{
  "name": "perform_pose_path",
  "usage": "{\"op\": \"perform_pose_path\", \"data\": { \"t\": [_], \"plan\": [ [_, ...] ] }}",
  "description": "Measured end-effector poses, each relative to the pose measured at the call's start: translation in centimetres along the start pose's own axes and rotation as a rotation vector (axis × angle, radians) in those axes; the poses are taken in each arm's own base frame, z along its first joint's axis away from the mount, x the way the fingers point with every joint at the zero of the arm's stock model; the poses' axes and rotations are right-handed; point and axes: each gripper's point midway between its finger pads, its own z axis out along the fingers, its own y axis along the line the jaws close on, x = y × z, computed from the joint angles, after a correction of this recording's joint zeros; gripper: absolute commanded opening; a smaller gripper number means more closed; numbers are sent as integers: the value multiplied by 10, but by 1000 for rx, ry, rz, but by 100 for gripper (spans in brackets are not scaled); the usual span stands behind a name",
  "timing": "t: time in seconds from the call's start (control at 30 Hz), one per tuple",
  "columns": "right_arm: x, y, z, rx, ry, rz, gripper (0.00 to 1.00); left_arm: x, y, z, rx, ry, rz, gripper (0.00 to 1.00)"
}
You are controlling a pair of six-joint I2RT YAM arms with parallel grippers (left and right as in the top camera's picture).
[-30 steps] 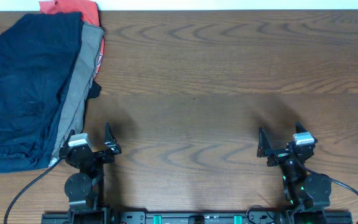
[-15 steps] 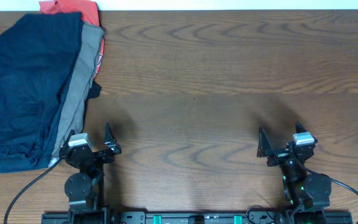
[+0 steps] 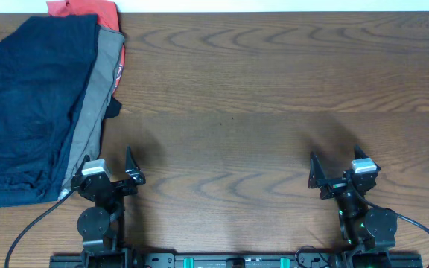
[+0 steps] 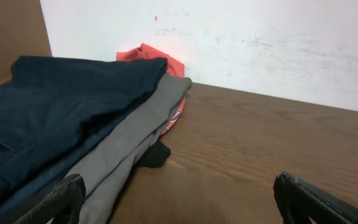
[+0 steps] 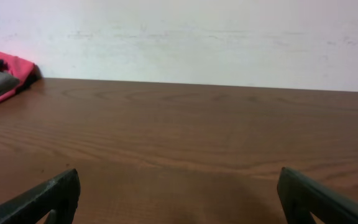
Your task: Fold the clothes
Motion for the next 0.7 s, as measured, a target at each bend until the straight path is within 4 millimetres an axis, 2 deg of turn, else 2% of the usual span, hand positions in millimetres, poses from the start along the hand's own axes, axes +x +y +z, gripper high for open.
{"op": "perform_pose_path", "data": {
  "t": [0.2,0.4,0.7],
  "plan": [
    [0,0,0,1,0,0,99,-2,0,0,1,-8,0,98],
    [-4,-9,0,54,-16,-1,99,-3,0,0,1,-11,-1,98],
    [-29,-19,-3,112,-123,-4,99,-4,-2,0,12,-16,-34,98]
  ]
}}
